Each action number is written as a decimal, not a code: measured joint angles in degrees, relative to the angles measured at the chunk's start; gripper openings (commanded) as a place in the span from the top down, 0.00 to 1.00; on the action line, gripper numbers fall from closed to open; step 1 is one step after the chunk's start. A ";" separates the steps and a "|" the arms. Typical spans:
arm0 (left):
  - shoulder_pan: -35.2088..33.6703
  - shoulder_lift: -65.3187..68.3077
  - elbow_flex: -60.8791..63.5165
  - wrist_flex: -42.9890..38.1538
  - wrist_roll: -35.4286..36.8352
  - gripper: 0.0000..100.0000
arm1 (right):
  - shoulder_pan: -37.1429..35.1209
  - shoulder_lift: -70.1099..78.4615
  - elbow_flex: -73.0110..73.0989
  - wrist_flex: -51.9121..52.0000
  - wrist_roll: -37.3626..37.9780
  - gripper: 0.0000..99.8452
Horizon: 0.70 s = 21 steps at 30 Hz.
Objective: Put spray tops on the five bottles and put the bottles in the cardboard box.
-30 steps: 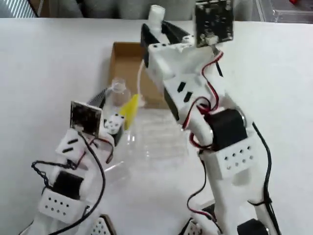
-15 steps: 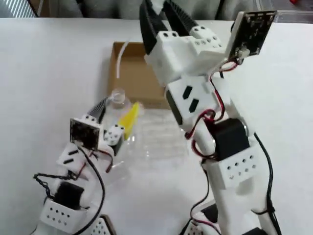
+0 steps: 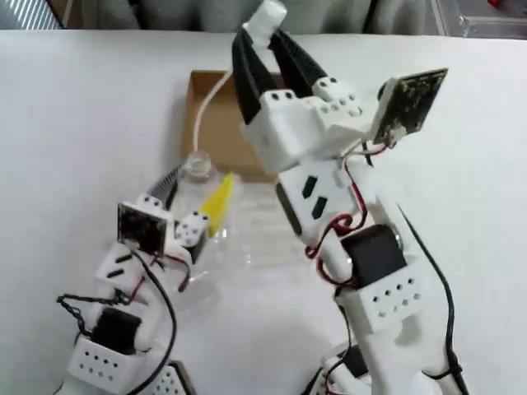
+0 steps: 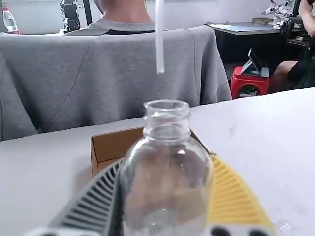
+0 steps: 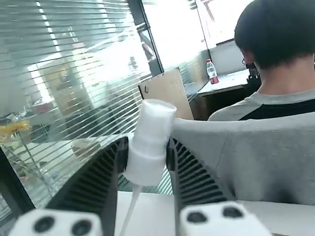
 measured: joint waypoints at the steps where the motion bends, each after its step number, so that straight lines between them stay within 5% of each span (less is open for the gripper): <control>1: 0.00 0.00 0.00 0.00 0.00 0.92 | -0.26 0.00 0.53 -0.09 0.00 0.98; 21: -0.09 0.00 0.00 0.00 0.00 0.92 | -3.25 -0.35 9.58 0.26 -0.09 0.98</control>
